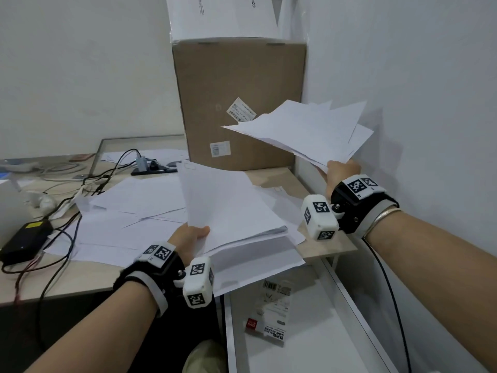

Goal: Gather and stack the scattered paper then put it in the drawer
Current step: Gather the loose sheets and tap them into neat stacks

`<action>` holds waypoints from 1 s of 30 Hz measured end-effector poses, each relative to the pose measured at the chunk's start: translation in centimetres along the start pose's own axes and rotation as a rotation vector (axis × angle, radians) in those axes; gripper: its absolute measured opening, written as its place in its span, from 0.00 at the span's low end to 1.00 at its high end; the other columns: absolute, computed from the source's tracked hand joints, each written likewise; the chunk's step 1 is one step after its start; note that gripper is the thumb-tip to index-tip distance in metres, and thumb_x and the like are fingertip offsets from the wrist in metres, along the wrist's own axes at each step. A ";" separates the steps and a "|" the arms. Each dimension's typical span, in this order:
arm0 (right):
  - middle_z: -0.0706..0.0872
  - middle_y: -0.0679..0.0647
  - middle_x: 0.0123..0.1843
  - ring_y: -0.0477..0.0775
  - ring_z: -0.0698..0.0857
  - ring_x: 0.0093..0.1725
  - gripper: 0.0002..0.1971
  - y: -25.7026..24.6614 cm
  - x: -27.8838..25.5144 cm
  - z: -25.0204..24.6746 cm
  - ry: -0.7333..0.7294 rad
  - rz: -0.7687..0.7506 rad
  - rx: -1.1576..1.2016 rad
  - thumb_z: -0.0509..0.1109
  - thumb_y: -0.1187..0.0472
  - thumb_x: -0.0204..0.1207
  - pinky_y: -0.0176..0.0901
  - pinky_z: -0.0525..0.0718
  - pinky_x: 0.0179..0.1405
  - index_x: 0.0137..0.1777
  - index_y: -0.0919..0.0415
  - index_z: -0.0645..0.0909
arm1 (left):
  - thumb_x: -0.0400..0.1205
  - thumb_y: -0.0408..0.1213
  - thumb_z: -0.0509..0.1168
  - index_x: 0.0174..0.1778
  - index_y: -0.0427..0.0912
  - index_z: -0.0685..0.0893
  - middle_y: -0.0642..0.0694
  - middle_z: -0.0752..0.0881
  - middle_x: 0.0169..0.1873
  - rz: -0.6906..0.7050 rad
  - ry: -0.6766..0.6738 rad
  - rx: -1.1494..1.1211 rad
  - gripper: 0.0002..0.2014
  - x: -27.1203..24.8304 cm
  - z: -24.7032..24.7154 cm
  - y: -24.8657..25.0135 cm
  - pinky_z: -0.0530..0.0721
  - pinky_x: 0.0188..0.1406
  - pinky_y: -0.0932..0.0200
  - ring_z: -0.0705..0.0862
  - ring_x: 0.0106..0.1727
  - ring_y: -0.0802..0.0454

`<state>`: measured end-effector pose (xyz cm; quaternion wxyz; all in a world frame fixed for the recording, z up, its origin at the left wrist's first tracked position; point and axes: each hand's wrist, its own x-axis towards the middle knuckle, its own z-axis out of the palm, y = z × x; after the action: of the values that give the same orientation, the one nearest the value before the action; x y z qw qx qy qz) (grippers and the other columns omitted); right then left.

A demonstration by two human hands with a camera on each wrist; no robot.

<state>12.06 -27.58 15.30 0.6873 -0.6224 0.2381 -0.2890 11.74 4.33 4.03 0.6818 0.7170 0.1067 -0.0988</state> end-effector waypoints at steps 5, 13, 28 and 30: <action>0.77 0.47 0.33 0.57 0.81 0.44 0.05 1.2 1.5 -0.8 -0.011 0.038 -0.094 0.62 0.72 0.74 0.44 0.84 0.41 0.44 0.64 0.76 | 0.81 0.32 0.67 0.64 0.31 0.78 0.36 0.85 0.58 -0.076 -0.080 0.089 0.17 0.8 4.4 -1.3 0.75 0.70 0.37 0.82 0.61 0.35; 0.84 0.64 0.52 0.60 0.83 0.49 0.17 3.2 2.0 -1.8 -0.078 0.050 -0.063 0.63 0.69 0.72 0.64 0.84 0.61 0.61 0.70 0.79 | 0.76 0.38 0.72 0.67 0.30 0.77 0.33 0.85 0.59 -0.159 -0.191 0.066 0.26 2.4 9.9 -1.7 0.81 0.62 0.35 0.84 0.58 0.33; 0.86 0.51 0.43 0.47 0.85 0.38 0.08 7.2 0.3 -1.4 -0.374 0.072 0.005 0.62 0.72 0.81 0.31 0.84 0.24 0.52 0.61 0.81 | 0.85 0.57 0.55 0.80 0.40 0.63 0.40 0.70 0.75 0.020 0.236 -0.336 0.32 4.1 0.3 5.1 0.74 0.72 0.47 0.71 0.75 0.43; 0.87 0.54 0.47 0.48 0.85 0.40 0.08 7.4 0.6 -1.7 -0.408 0.062 -0.046 0.63 0.69 0.82 0.35 0.86 0.33 0.46 0.57 0.82 | 0.86 0.55 0.55 0.74 0.43 0.72 0.43 0.75 0.65 0.048 0.313 -0.291 0.25 5.0 -1.7 5.2 0.74 0.69 0.48 0.73 0.69 0.43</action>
<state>12.02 -28.79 7.73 0.7154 -0.6760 0.1196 -0.1301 18.05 5.92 7.64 0.7555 0.6198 0.2072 0.0466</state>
